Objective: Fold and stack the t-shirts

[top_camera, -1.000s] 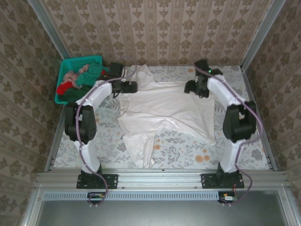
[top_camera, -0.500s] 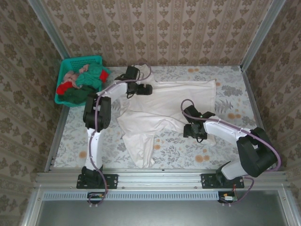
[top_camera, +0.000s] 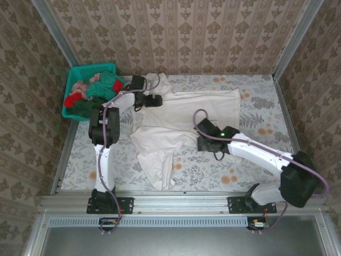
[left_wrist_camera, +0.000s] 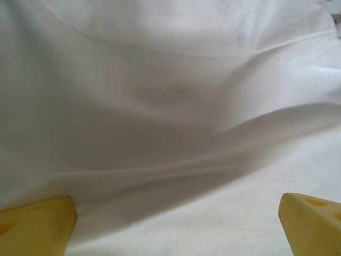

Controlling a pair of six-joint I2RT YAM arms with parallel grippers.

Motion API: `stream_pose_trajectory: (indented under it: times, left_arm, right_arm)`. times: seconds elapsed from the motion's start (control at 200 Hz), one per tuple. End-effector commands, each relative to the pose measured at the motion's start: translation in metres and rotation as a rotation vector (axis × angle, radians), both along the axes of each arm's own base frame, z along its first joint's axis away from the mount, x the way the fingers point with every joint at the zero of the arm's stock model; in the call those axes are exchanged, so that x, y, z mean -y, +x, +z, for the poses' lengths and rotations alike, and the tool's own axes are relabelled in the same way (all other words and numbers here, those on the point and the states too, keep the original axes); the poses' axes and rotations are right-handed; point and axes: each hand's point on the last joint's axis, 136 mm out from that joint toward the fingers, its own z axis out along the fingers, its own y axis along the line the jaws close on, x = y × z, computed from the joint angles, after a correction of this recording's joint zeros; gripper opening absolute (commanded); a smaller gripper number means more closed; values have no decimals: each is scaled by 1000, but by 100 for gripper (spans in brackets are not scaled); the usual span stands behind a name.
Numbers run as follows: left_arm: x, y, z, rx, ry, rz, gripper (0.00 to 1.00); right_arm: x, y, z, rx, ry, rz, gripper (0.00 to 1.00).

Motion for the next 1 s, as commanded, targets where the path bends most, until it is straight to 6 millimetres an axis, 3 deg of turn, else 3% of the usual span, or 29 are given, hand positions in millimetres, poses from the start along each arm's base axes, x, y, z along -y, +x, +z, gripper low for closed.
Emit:
stream_pose_trajectory:
  times: [0.0,0.09,0.245,0.345,0.46,0.535,0.68,0.805,0.87,0.935,0.995]
  left_arm:
    - [-4,-19,-14,-98,36,-15,100]
    - [-3,-17,-19,-105,34,-16,100]
    - [0,-16,-26,-125,25,-22,100]
    - [-1,-15,-29,-130,28,-20,100]
    - [-4,-13,-30,-130,21,-14,100]
    - [-6,-12,-30,-133,18,-9,100]
    - [-12,-9,-30,-135,18,-6,100]
    - [-17,-5,-32,-151,22,-1,100]
    - [-21,-4,-33,-156,30,1,100]
    - [-25,-4,-34,-158,43,0,100]
    - [-30,-4,-35,-163,51,3,100]
  right_arm:
    - [-61,23,-19,-6,27,101,67]
    - [-85,43,-44,-30,11,124,67]
    - [-99,62,-75,-62,-58,155,65]
    - [-116,50,-86,-105,-26,206,53]
    - [-128,29,-104,-160,-41,228,19]
    - [-128,9,-111,-202,-80,217,14]
    - [-136,-22,-96,-184,-110,237,16]
    - [-153,-52,-100,-263,-47,318,31]
    - [-143,-58,-95,-284,-68,332,42]
    - [-126,-54,-74,-248,-93,326,58]
    - [-107,-48,-52,-219,-67,296,64]
